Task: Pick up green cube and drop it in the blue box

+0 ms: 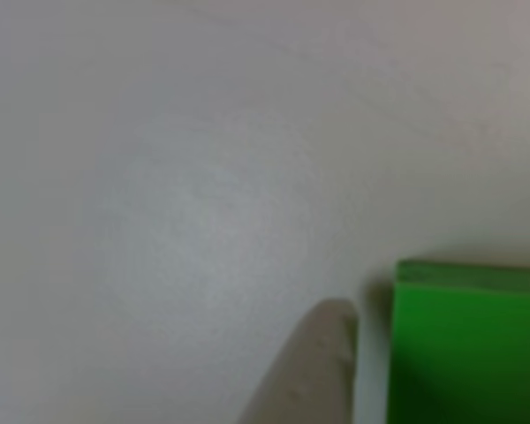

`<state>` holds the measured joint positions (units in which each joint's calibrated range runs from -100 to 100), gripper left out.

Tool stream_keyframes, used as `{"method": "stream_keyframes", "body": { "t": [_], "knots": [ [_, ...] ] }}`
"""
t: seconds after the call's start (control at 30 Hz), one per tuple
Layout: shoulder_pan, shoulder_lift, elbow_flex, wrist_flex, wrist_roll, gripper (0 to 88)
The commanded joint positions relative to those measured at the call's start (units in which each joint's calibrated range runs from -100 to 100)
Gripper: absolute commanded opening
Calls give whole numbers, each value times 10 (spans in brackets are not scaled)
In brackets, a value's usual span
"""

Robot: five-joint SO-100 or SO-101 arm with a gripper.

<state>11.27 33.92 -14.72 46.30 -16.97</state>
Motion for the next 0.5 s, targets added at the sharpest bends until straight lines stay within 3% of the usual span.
{"method": "stream_keyframes", "body": {
  "t": [0.0,0.23,0.47],
  "knots": [
    [12,-9,-32,-9,1,86],
    [21,-12,-33,-9,1,22],
    [32,-17,-37,-9,2,20]
  ]
}}
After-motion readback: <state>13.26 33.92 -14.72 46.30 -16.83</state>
